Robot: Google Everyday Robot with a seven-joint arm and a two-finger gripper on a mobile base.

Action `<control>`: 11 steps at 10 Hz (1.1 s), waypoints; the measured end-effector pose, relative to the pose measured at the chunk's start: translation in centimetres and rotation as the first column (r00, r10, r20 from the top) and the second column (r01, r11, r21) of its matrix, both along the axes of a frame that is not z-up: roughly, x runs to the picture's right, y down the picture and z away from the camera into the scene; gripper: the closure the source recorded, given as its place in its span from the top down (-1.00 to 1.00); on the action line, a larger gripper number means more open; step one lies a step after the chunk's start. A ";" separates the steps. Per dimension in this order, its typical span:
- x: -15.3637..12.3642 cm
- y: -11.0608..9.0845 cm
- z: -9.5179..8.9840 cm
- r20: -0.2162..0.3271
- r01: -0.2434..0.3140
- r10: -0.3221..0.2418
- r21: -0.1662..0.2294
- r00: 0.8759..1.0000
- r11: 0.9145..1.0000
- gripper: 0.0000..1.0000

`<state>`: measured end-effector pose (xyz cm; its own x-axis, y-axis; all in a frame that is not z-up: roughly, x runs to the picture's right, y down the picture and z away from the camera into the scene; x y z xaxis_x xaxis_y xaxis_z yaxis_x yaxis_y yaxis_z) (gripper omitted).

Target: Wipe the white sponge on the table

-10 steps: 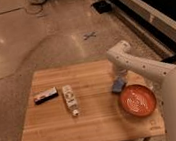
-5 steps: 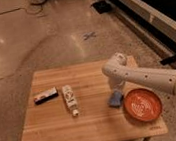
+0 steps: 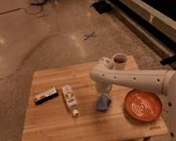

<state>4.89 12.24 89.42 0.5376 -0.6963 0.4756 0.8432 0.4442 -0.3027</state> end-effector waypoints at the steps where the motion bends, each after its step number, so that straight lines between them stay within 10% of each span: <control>1: -1.0 -0.9 0.6 0.000 -0.017 0.017 0.011 1.000 1.000 -1.00; 6: -4.1 -7.3 4.0 -0.025 -0.094 0.097 0.101 0.995 0.990 -1.00; 11: 1.0 -12.2 6.3 -0.107 -0.129 0.151 0.190 0.983 0.973 -1.00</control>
